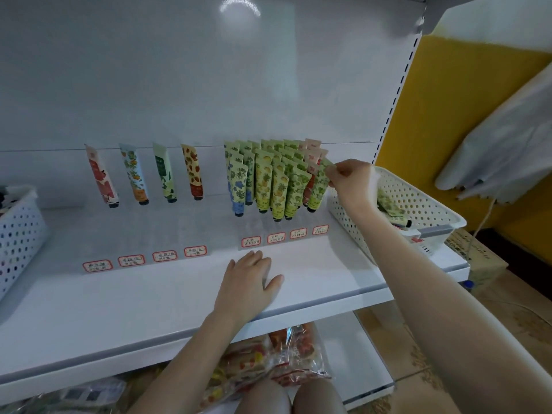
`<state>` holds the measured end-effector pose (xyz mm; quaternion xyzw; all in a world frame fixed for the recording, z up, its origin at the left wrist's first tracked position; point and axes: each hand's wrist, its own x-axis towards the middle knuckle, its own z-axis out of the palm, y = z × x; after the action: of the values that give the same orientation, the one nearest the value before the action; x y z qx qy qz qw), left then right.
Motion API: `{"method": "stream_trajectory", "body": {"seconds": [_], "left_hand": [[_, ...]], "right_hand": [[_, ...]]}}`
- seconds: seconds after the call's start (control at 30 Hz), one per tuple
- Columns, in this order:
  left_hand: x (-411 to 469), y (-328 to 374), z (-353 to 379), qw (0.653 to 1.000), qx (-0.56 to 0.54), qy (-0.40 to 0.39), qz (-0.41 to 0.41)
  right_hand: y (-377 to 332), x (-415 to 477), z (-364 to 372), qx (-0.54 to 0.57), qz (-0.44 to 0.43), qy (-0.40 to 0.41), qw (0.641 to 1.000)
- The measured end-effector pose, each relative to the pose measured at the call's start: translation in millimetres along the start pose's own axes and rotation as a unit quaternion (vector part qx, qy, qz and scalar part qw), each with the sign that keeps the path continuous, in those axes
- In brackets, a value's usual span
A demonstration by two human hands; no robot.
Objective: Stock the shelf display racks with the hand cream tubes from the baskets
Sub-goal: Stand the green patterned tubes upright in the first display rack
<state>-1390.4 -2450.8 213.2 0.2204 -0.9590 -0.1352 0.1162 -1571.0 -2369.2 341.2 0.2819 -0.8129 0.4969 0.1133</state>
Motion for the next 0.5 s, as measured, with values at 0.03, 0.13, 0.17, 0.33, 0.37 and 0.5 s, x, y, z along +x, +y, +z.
{"method": "stream_trajectory", "body": {"seconds": [0.03,0.13,0.17,0.33,0.37,0.5], "left_hand": [[-0.1,-0.3,0.2,1.000,-0.001,0.001,-0.002],[0.3,-1.6,1.7,1.000,-0.008,0.004,-0.008],[0.6,-1.4,2.0,1.000,-0.010,0.007,-0.007],[0.6,-1.2,2.6,1.000,-0.005,0.010,-0.007],[0.9,-1.6,3.0,1.000,-0.003,0.012,-0.007],[1.6,-2.0,3.4,1.000,0.003,0.014,-0.004]], "right_hand": [[0.1,1.4,3.0,0.001,-0.003,-0.004,1.000],[0.4,3.3,11.9,-0.001,-0.010,-0.013,1.000],[0.6,3.5,14.0,0.000,-0.012,-0.014,1.000],[5.1,4.8,21.8,0.009,-0.026,-0.013,1.000],[5.9,4.8,22.7,0.011,-0.027,-0.015,0.999],[4.6,1.6,25.2,-0.003,-0.021,-0.030,0.999]]}}
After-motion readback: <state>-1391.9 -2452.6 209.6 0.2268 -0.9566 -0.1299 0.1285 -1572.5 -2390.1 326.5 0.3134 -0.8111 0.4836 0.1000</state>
